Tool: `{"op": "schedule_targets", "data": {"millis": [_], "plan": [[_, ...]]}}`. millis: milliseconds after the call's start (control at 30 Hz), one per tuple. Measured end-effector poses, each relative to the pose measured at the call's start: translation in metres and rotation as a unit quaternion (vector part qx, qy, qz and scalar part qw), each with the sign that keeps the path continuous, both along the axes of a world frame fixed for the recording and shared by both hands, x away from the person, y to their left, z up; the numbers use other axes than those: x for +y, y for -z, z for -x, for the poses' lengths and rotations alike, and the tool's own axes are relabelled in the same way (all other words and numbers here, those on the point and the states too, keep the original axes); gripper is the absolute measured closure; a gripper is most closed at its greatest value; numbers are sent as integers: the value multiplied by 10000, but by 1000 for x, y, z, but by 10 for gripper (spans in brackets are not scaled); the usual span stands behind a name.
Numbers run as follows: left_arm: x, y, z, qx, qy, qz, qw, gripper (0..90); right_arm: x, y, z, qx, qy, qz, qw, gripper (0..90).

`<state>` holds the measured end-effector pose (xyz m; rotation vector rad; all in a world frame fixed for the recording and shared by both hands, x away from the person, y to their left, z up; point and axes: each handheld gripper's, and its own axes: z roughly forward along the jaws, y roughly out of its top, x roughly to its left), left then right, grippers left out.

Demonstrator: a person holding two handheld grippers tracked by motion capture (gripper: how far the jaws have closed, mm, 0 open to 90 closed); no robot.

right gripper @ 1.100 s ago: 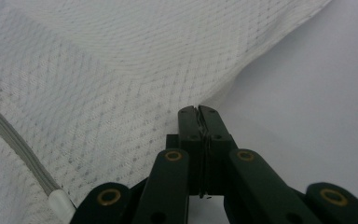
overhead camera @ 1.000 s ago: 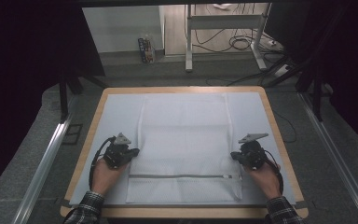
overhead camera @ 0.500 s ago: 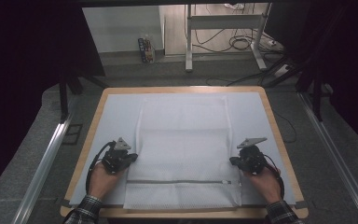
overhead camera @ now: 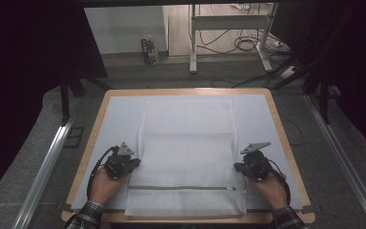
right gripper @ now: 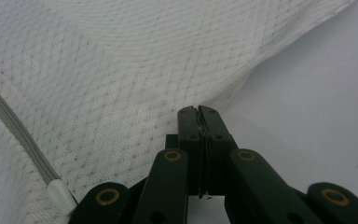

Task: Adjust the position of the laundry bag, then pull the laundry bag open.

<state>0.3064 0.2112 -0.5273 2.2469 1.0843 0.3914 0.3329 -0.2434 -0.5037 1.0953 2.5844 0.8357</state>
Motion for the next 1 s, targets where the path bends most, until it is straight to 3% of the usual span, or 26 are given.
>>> {"op": "schedule_targets", "data": {"millis": [100, 167, 267, 367, 467, 567, 667, 900, 1000], "plan": [[1, 0, 0, -72, -59, 58, 9999, 800, 0, 0, 0, -6, -14, -16, 10000, 861], [1, 0, -1, -182, -175, 103, 9996, 610, 0, 0, 0, -7, -18, -25, 10000, 862], [2, 0, -2, -317, -281, 213, 9989, 419, 0, 0, 0, -10, -23, -27, 10000, 862], [2, 0, -3, -383, -312, 312, 9983, 303, 0, 0, 0, -15, -29, -25, 10000, 861], [1, 1, -3, -387, -321, 305, 9983, 262, 0, 0, 0, -17, -37, -37, 10000, 847], [-1, 1, -4, -437, -320, 351, 9979, 191, -1, 0, 0, -88, -27, -141, 9999, 751], [0, 0, -4, -441, -304, 387, 9978, 171, -1, -1, 0, -126, -12, -154, 9998, 715], [-1, -1, -3, -439, -238, 508, 9975, 154, -4, -5, 2, -316, 117, -164, 9993, 513], [-3, -2, -2, -433, -192, 511, 9976, 149, -5, -7, 4, -359, 142, -211, 9990, 486]]}}
